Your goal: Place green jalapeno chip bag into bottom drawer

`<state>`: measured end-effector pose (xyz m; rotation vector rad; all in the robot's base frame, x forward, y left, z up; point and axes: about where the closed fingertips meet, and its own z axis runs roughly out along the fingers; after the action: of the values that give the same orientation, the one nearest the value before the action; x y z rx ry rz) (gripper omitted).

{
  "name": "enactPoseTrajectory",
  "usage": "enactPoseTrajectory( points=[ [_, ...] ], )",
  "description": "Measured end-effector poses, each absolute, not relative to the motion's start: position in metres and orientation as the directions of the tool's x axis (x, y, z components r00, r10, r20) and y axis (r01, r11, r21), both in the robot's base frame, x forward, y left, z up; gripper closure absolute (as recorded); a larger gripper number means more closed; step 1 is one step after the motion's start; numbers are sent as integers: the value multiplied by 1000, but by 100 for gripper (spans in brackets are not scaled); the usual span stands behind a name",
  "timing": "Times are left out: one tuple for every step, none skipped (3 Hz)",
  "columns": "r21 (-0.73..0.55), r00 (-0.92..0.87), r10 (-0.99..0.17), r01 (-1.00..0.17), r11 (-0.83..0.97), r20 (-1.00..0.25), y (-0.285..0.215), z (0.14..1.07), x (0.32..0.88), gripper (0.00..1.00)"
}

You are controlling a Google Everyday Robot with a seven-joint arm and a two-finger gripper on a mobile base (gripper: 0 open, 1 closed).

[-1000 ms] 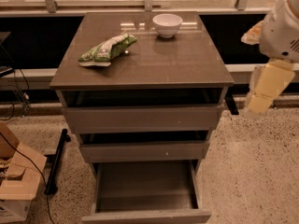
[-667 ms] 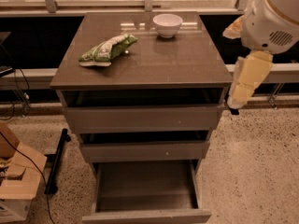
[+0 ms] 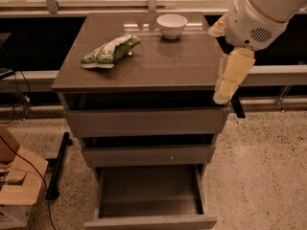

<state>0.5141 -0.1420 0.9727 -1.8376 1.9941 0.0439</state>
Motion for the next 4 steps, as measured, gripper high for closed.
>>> enactPoseTrajectory(
  points=[
    [-267, -56, -924, -949, 166, -378, -136, 961, 532, 0],
    [-264, -65, -854, -936, 232, -517, -80, 935, 600, 0],
    [-236, -62, -782, -936, 262, -621, -37, 916, 646, 0],
    [-195, -41, -722, -951, 240, -690, -6, 893, 687, 0]
  ],
)
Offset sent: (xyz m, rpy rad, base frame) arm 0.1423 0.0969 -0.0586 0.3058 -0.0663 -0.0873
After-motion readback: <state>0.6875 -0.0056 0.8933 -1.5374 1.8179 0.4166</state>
